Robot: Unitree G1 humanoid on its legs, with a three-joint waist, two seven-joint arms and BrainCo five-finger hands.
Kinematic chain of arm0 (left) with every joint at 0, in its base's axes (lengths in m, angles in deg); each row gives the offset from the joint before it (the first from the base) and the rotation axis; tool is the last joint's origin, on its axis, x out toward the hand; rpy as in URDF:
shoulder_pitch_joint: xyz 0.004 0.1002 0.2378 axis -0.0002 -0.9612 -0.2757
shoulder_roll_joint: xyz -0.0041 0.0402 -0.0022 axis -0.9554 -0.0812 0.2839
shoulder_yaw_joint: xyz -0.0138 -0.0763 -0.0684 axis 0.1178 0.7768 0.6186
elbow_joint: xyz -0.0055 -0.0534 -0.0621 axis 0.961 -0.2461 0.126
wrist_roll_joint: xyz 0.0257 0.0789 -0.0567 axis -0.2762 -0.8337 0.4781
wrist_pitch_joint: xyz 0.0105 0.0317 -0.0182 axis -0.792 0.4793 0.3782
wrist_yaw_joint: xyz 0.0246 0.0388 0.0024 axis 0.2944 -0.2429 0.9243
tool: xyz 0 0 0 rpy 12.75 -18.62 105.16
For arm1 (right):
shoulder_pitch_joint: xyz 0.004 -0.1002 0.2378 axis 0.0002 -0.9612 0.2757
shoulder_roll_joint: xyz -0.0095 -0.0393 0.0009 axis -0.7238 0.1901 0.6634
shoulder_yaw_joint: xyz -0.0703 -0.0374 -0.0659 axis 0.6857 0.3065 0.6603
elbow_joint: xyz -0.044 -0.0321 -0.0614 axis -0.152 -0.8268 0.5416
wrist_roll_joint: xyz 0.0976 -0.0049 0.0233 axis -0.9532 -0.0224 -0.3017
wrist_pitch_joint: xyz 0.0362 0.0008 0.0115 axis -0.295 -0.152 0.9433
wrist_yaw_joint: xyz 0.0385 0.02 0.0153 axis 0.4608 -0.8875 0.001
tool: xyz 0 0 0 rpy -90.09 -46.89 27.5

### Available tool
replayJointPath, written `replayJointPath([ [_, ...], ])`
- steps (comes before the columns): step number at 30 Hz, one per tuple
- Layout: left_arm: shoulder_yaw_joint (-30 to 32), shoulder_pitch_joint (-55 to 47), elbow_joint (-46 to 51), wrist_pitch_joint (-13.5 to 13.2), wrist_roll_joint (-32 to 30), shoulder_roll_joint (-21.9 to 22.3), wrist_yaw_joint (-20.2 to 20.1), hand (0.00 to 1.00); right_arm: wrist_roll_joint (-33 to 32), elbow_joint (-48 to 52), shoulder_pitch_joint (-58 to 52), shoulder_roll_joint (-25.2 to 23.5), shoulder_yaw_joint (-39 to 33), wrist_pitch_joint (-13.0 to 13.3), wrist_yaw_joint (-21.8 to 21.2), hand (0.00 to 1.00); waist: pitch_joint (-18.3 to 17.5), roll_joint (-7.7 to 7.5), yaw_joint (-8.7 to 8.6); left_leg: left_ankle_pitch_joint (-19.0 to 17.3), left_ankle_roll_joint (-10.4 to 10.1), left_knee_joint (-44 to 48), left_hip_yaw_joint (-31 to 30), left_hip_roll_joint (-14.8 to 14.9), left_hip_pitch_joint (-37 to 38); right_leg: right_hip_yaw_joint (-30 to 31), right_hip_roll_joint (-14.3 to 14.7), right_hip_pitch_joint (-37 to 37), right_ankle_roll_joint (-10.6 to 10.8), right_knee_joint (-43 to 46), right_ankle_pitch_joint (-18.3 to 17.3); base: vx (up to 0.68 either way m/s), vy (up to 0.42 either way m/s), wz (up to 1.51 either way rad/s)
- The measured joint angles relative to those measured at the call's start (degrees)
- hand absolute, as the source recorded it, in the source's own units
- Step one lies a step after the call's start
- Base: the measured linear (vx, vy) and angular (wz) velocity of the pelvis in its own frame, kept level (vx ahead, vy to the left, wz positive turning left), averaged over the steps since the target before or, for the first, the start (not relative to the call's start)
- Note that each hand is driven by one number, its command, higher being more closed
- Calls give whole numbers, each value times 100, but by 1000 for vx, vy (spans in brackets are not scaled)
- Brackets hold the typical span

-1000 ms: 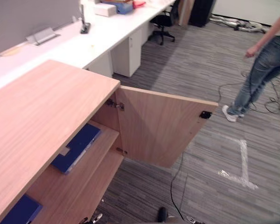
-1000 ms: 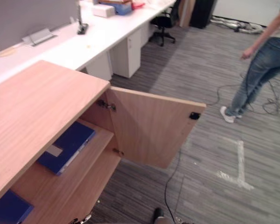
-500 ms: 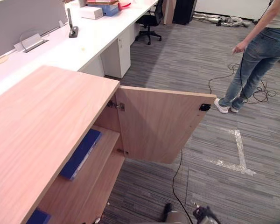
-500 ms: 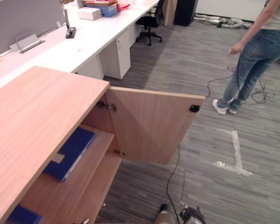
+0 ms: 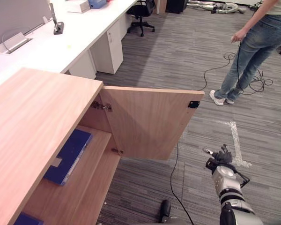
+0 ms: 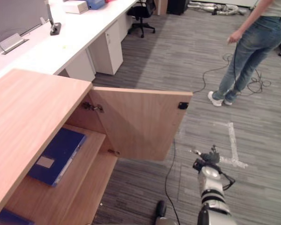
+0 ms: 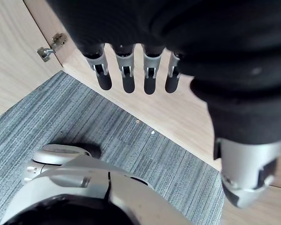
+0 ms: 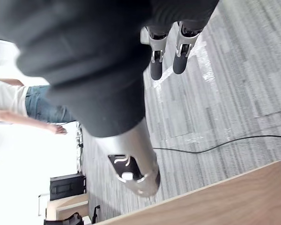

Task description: Walk over to the cabinet, pick up the folder, carry it to the office cabinet, place the folder inside the office cabinet, then close the office cabinet door

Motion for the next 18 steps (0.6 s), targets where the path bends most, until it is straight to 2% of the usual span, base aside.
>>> replayJointPath([
  [6,-73,4,107,-36,16,-5,-2,0,-4,-716,1009,318,181,0,-41,0,3,-3,81,0,-5,-123,-444,-11,-33,-354,-99,97,1,-2,31,-54,51,32],
  [8,-81,1,109,-57,39,-4,-6,0,-17,-975,1422,400,182,1,-87,0,6,-2,170,2,-8,-132,-536,-20,-57,-426,-127,109,-3,-2,34,-61,56,23],
  [18,-90,6,330,-70,130,40,-34,0,-235,-2000,2907,1022,128,-10,-216,0,223,43,196,230,-141,-222,-1275,-45,-222,-1096,-285,288,-4,1,28,-28,41,35],
])
